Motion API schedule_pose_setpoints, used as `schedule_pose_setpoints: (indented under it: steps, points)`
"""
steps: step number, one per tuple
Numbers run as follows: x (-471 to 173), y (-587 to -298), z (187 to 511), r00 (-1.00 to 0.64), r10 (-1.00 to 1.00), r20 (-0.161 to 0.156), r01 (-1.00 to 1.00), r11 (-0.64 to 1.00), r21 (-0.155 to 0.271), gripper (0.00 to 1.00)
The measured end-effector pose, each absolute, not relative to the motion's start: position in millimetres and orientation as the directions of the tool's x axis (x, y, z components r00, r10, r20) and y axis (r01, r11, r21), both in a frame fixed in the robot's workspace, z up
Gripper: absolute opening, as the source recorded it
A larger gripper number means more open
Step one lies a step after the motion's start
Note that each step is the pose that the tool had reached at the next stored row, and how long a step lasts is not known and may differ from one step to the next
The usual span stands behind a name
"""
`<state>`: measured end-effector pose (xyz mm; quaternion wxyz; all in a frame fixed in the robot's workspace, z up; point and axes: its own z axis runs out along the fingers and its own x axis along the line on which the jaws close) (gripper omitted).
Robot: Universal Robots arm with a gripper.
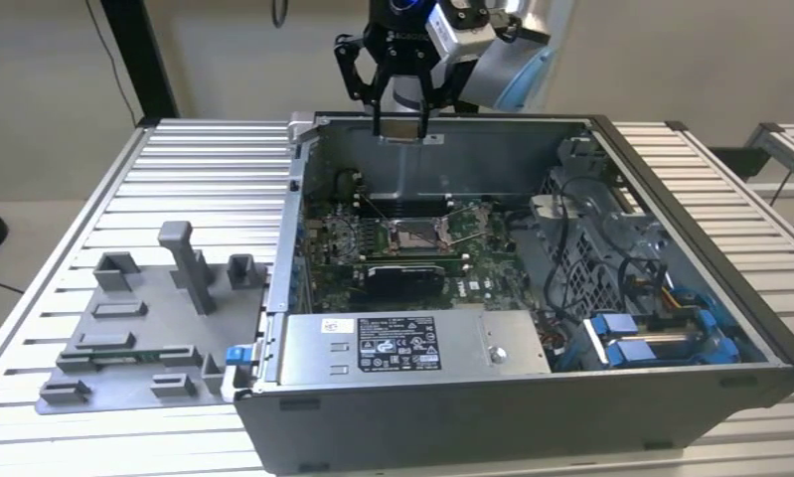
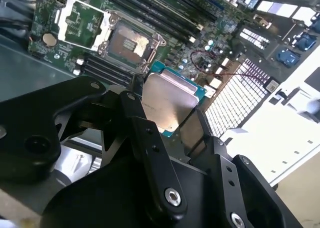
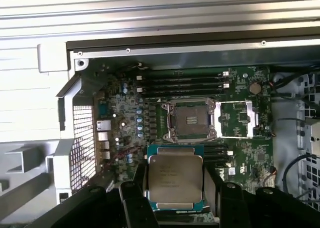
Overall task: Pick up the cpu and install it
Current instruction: 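Place the cpu into insertion slot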
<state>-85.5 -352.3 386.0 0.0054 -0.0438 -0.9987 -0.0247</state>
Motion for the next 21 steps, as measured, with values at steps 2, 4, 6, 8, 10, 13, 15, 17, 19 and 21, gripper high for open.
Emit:
schedule_pose_setpoints:
  steps: [2,4,6,8,10,13,15,17,19,21]
  points:
    - [-85.5,-352.3,386.0,-0.994,0.111,0.013,0.112,0.993,0.049,0.0]
    - [-85.2,-352.0,386.0,-0.992,0.125,0.013,0.126,0.991,0.049,0.0]
    - [-84.2,-351.4,386.0,-0.991,0.136,0.013,0.137,0.989,0.049,0.0]
    - [-83.6,-351.0,386.1,-0.989,0.148,0.013,0.149,0.988,0.049,0.0]
    - [-83.3,-350.9,386.0,-0.986,0.165,0.013,0.166,0.985,0.049,0.0]
    - [-81.0,-350.2,386.2,-0.984,0.18,0.013,0.18,0.982,0.049,0.0]
    - [-77.8,-349.8,386.5,-0.984,0.18,0.014,0.181,0.982,0.049,0.0]
    - [-76.1,-349.8,386.8,-0.984,0.178,0.014,0.179,0.983,0.049,0.0]
    - [-76.1,-349.8,386.8,-0.984,0.178,0.014,0.179,0.983,0.049,0.0]
    - [-76.1,-349.8,386.8,-0.984,0.178,0.014,0.178,0.983,0.049,0.0]
